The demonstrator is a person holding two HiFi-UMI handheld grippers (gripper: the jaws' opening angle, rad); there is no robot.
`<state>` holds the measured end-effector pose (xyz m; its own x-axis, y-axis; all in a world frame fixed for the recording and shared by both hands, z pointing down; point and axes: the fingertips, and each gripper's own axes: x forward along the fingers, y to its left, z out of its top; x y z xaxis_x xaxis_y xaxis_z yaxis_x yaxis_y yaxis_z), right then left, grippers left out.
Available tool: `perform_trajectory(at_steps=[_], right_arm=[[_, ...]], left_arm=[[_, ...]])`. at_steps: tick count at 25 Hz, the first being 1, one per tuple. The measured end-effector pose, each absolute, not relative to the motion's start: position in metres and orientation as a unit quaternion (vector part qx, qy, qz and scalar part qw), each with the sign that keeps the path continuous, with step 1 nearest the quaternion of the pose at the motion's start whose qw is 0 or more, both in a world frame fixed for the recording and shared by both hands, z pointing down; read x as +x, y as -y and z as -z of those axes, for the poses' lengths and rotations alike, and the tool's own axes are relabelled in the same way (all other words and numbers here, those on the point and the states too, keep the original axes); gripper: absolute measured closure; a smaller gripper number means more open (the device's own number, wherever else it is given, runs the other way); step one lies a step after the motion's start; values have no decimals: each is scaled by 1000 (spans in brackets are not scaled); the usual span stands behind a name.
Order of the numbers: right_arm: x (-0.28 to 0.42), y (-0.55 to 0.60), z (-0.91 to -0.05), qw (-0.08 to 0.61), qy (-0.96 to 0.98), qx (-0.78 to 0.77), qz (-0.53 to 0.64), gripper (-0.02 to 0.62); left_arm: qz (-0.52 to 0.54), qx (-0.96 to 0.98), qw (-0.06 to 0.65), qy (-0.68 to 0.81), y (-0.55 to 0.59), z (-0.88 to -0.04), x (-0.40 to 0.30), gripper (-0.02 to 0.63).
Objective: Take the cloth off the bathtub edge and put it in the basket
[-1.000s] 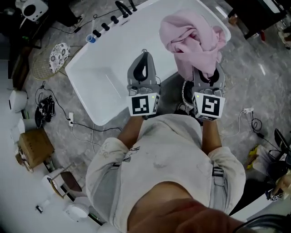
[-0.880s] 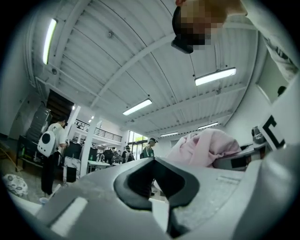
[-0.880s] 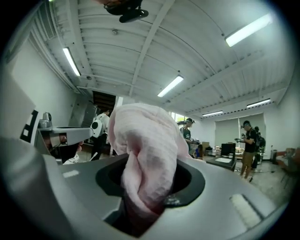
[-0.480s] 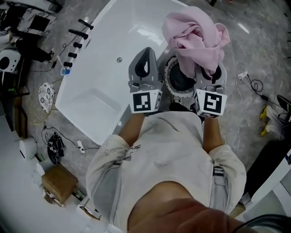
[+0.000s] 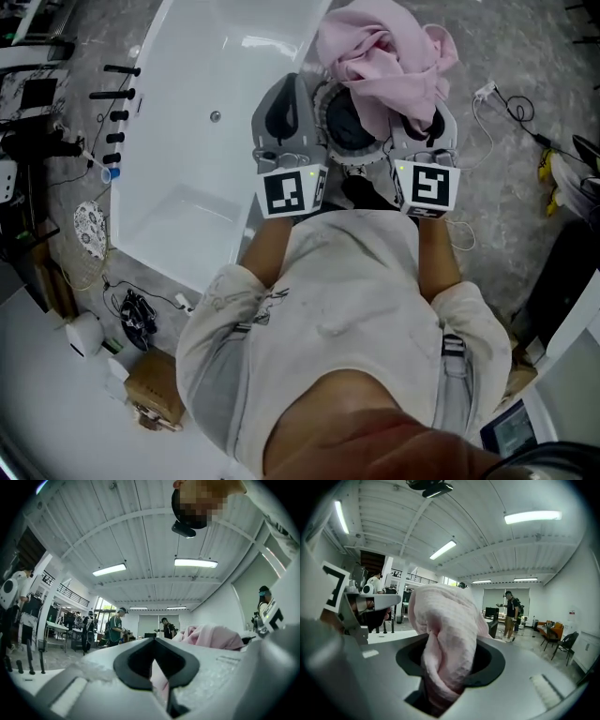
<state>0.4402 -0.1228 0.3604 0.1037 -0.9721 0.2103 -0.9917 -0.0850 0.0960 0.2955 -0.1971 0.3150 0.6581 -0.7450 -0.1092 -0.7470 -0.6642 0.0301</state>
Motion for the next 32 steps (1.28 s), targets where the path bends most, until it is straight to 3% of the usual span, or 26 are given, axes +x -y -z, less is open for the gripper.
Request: perform_trajectory(at_steps=[32], right_arm=[[430,122,-879,306,647,577,-394,415]], left_arm=[[61,-891,-61,-446,195,-523,325,604]])
